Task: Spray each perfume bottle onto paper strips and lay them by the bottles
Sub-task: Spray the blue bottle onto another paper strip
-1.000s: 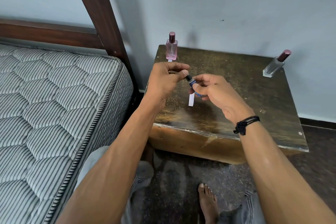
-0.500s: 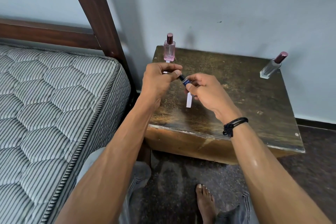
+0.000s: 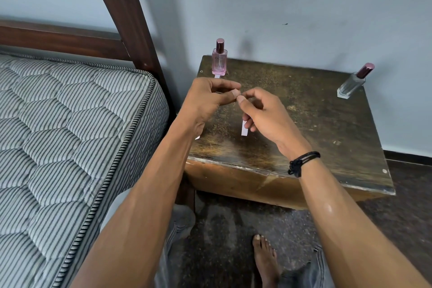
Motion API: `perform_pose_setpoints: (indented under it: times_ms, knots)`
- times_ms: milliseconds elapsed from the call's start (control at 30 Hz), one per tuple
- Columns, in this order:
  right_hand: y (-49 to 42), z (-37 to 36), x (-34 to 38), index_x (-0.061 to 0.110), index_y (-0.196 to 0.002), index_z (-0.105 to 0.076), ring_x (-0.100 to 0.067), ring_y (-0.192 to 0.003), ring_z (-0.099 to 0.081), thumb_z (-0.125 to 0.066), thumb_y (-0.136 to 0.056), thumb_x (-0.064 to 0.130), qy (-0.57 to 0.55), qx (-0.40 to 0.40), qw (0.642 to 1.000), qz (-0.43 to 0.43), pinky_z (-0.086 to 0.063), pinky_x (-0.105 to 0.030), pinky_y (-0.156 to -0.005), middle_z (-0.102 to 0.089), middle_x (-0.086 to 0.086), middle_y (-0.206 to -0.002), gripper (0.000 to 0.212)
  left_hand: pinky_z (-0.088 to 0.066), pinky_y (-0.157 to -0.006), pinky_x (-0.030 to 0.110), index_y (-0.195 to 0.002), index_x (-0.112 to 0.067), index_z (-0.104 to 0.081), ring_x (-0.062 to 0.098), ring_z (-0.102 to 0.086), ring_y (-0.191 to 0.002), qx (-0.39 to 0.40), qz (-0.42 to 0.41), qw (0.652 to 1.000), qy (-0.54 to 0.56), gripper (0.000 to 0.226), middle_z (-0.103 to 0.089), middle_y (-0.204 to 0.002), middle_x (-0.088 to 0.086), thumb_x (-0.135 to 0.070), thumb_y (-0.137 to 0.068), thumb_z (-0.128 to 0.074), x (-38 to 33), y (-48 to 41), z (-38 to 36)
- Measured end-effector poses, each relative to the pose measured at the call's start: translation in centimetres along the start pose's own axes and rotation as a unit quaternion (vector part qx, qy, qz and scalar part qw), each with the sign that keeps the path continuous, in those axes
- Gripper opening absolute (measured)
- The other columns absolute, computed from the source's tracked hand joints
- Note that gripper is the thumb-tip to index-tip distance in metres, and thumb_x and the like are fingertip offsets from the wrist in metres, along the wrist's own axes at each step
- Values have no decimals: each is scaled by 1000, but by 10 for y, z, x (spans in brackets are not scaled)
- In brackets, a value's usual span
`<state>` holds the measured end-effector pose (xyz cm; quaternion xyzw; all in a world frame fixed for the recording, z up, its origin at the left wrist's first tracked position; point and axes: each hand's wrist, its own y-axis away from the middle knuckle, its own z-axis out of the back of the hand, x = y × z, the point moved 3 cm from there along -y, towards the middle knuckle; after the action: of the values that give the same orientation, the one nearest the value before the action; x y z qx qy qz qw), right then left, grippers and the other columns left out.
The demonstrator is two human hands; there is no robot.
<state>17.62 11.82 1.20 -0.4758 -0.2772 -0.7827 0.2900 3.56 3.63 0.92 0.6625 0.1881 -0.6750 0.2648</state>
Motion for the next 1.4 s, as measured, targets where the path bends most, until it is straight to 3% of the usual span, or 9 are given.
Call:
perform_pose_setpoints:
  times_ms: [533,633,700,767,900,1067,1233,1400]
  knots:
    - [0,-1,3,22,-91,-67,-18,-67,-70,-63,-101,37,75,-52,996,14,-61,-51,-77,-73,0,-78,19,-58,-90,31,-85,-16,-77,24,-74,-92,9,38,997,-62,8,-77,-89,8,-8,-86,-76,3,1,-4]
    - [5,11,-1,22,-93,-67,-23,-76,-71,-62,-101,34,139,-66,988,4,-59,-45,-76,-72,0,-84,15,-56,-83,33,-74,-15,-76,18,-69,-77,-109,31,990,-83,9,-75,-82,3,-7,-79,-74,4,-7,33]
    - [11,29,-10,19,-97,-68,-18,-72,-68,-62,-103,27,67,-83,994,-28,-56,-34,-68,-72,-3,-86,12,-58,-85,32,-78,-11,-76,16,-67,-80,-184,19,982,-31,11,-74,-85,9,-1,-81,-73,-2,-10,67]
    - [14,45,-14,16,-99,-70,-16,-68,-66,-63,-103,22,-45,-105,992,-52,-54,-26,-62,-72,-8,-84,10,-57,-83,26,-83,-9,-76,15,-68,-82,-176,5,984,-10,8,-74,-87,10,-2,-85,-73,-9,-6,77]
    - [5,47,-16,10,-105,-71,-16,-68,-67,-62,-104,22,-151,-83,980,-98,-60,-27,-65,-71,-5,-80,15,-60,-88,32,-79,-8,-74,19,-67,-82,-115,6,992,-44,14,-72,-83,10,-1,-90,-69,-12,-1,54]
    - [-5,28,-15,7,-107,-75,-17,-69,-68,-58,-105,25,-224,4,964,-142,-60,-28,-65,-74,-7,-80,24,-59,-89,31,-87,-5,-75,21,-68,-82,-132,19,991,-23,5,-74,-88,16,0,-86,-72,-16,1,61]
    - [-9,20,-15,3,-112,-74,-14,-66,-67,-54,-107,25,-279,17,946,-164,-58,-26,-62,-72,-6,-78,30,-53,-67,19,-93,-2,-76,11,-60,-68,-145,32,989,-27,17,-69,-79,11,1,-86,-60,-17,-1,63]
    - [-8,15,-16,5,-114,-74,-14,-64,-65,-51,-108,25,-319,31,931,-175,-56,-24,-57,-70,-6,-80,30,-47,-60,22,-77,-8,-72,12,-54,-65,-120,60,989,-60,27,-61,-70,7,-1,-84,-46,-13,-3,56]
